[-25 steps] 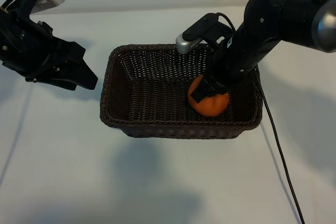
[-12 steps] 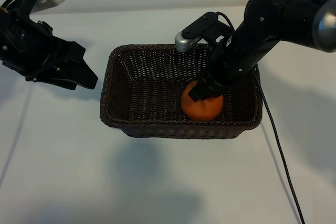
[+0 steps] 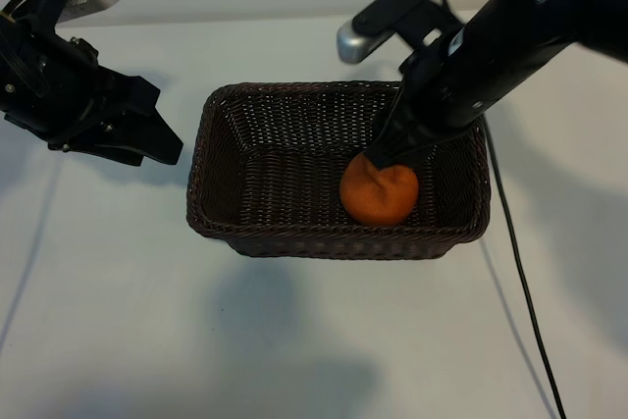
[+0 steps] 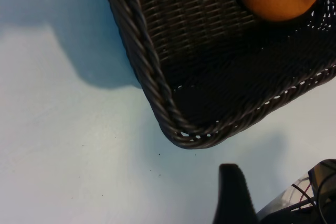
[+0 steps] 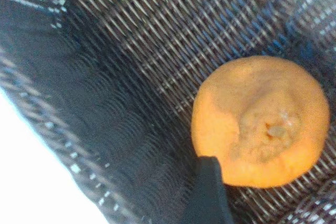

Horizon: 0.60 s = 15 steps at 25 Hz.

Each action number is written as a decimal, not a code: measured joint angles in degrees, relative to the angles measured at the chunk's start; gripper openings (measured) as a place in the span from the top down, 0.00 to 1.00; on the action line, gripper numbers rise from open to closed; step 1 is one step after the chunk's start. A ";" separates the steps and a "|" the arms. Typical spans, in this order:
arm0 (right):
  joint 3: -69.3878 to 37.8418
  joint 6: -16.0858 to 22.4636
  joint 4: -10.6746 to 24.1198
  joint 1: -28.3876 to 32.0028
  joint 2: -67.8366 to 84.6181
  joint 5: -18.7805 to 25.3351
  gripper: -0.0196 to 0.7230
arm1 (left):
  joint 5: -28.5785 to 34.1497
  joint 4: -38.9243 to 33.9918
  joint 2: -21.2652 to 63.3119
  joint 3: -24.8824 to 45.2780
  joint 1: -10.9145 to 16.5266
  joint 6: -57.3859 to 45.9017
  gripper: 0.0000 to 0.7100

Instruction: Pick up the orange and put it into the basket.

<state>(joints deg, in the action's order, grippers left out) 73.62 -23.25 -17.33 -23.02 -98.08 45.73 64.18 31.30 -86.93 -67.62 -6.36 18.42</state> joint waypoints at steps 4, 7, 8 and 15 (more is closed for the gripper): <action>0.00 0.00 0.00 0.00 4.93 1.29 0.25 | 0.00 0.00 0.00 0.00 0.00 0.00 0.31; 0.00 0.00 0.00 0.00 6.68 2.36 0.25 | 0.00 0.00 0.00 0.00 0.00 0.00 0.31; 0.00 0.00 0.00 0.00 6.83 2.71 0.25 | 0.00 0.00 0.00 0.00 0.00 0.00 0.31; 0.00 3.98 6.36 0.29 6.89 7.94 0.25 | 0.00 0.00 0.00 0.00 0.00 0.00 0.31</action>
<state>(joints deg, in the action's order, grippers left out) 73.62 -19.27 -10.97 -22.73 -91.19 53.66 64.18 31.30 -86.93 -67.62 -6.36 18.42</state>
